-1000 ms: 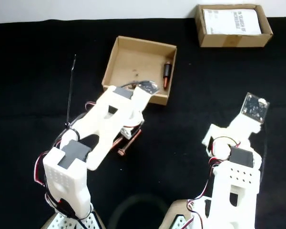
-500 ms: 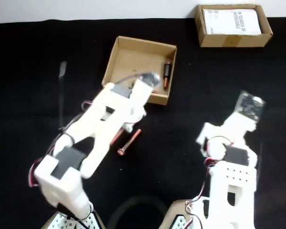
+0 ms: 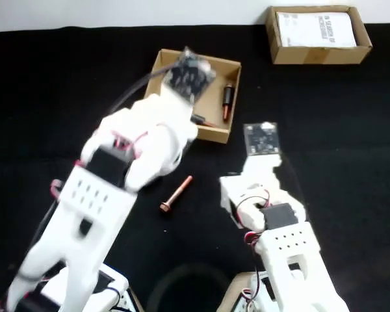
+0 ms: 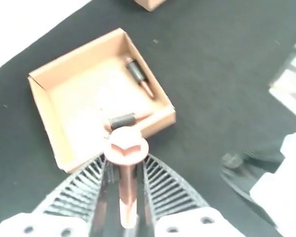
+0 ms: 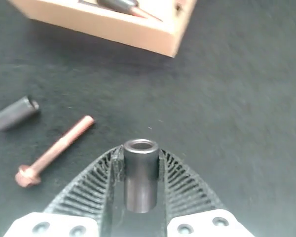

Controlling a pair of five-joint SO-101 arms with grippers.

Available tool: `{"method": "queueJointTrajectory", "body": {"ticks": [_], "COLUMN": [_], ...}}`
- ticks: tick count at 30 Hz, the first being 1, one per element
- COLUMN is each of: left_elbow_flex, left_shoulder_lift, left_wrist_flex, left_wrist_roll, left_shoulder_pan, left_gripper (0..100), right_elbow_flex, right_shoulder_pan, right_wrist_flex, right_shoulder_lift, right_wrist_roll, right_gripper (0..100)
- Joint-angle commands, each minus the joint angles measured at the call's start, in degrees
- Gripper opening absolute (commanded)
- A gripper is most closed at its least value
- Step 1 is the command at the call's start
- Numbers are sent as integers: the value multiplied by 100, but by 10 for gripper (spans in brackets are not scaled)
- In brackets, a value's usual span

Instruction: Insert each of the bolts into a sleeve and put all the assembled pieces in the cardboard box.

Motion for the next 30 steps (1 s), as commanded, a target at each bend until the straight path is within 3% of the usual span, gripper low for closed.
{"method": "queueJointTrajectory", "body": {"ticks": [1, 3, 7, 11, 17, 23, 30], "left_elbow_flex": [892, 1675, 3319, 4277, 4295, 3987, 3125], "left_shoulder_lift": [-1165, -1771, -2958, -3415, -3398, -2721, -1341], "left_wrist_flex": [-18, -492, -2330, -3736, -3833, -4598, -4615], "left_wrist_roll": [-9, 176, 879, 1327, 1741, 1741, 1785], "left_shoulder_pan": [303, 462, 523, 523, 514, 488, 541], "left_gripper": [8, 8, 8, 8, 8, 8, 8], "right_elbow_flex": [119, 303, 822, 1235, 1912, 2888, 3213], "right_shoulder_pan": [-356, -514, -673, -690, -690, -690, -822], "right_wrist_flex": [-462, -848, -1868, -2826, -4303, -6246, -6791], "right_shoulder_lift": [-145, -145, -154, -154, -154, -154, -154], "right_wrist_roll": [141, 141, 105, 105, 97, 141, 624], "right_gripper": [8, 8, 8, 8, 8, 8, 8]}}
